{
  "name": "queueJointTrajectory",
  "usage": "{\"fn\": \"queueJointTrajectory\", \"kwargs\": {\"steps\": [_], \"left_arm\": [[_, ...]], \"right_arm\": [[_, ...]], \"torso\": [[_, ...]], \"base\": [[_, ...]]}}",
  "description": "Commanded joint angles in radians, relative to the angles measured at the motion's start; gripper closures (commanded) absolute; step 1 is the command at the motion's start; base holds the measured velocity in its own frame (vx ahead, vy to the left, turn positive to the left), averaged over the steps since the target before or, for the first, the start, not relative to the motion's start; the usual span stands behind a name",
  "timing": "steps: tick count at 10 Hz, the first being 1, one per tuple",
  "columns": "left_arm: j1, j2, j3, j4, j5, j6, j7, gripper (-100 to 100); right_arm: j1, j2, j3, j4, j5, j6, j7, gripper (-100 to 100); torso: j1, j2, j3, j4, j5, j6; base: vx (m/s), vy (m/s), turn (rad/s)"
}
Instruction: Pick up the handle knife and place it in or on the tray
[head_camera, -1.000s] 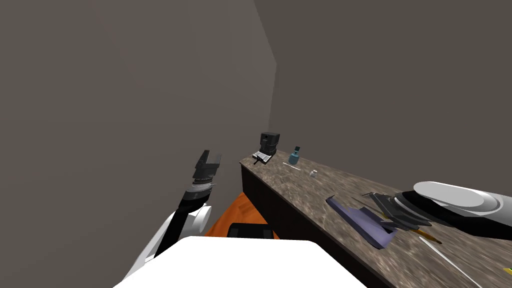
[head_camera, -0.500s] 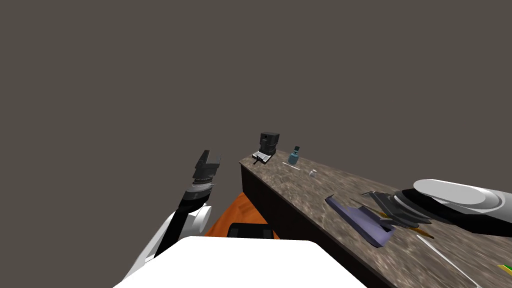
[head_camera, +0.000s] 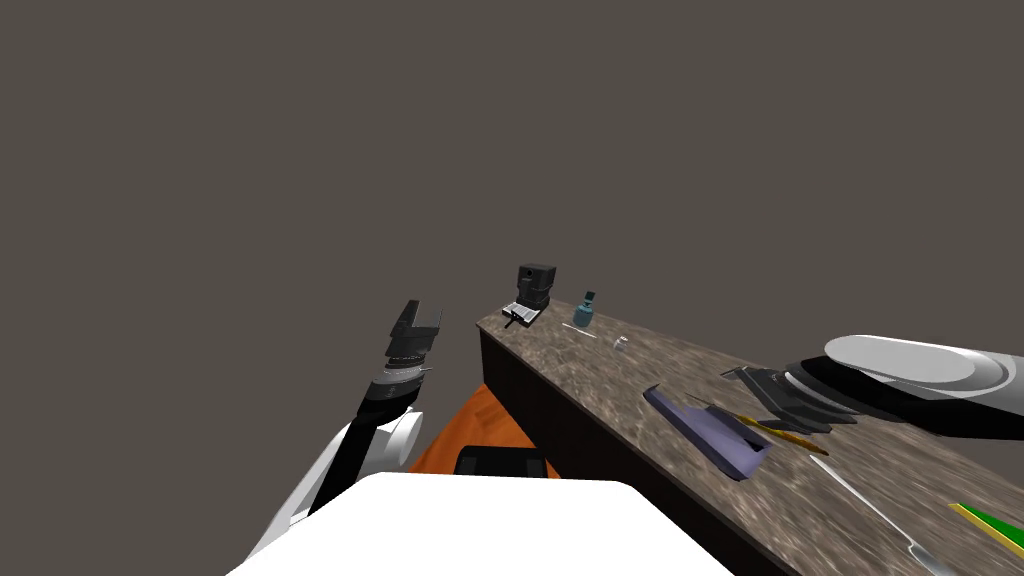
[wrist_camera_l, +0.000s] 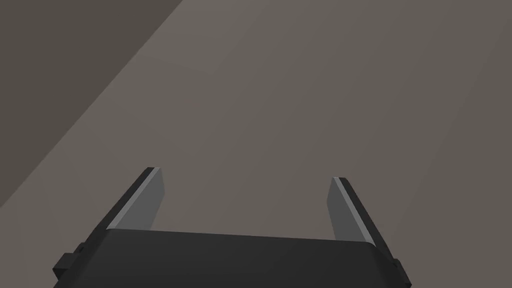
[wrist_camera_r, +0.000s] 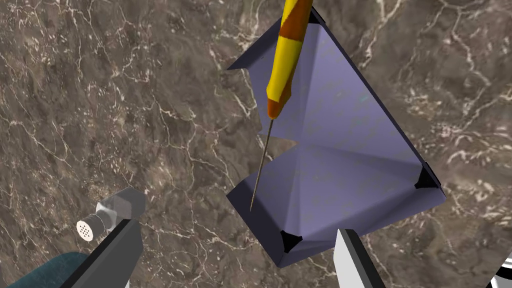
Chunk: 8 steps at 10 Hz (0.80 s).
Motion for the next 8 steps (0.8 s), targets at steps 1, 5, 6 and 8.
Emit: {"fn": "queueJointTrajectory", "kwargs": {"steps": [1, 5, 6, 8], "left_arm": [[0.000, 0.000, 0.000, 0.000, 0.000, 0.000, 0.000, 0], [0.000, 0.000, 0.000, 0.000, 0.000, 0.000, 0.000, 0], [0.000, 0.000, 0.000, 0.000, 0.000, 0.000, 0.000, 0], [0.000, 0.000, 0.000, 0.000, 0.000, 0.000, 0.000, 0]], "right_arm": [[0.013, -0.024, 0.002, -0.009, -0.030, -0.005, 0.008, -100], [0.016, -0.025, 0.004, -0.013, -0.032, -0.001, 0.006, 0], [0.016, -0.025, 0.004, -0.013, -0.032, -0.001, 0.006, 0], [0.016, -0.025, 0.004, -0.013, -0.032, -0.001, 0.006, 0]], "torso": [[0.000, 0.000, 0.000, 0.000, 0.000, 0.000], [0.000, -0.001, -0.001, 0.000, 0.000, 0.000], [0.000, -0.001, -0.001, 0.000, 0.000, 0.000], [0.000, -0.001, -0.001, 0.000, 0.000, 0.000]], "base": [[-0.009, -0.007, -0.018], [0.000, 0.000, 0.000], [0.000, 0.000, 0.000], [0.000, 0.000, 0.000]]}}
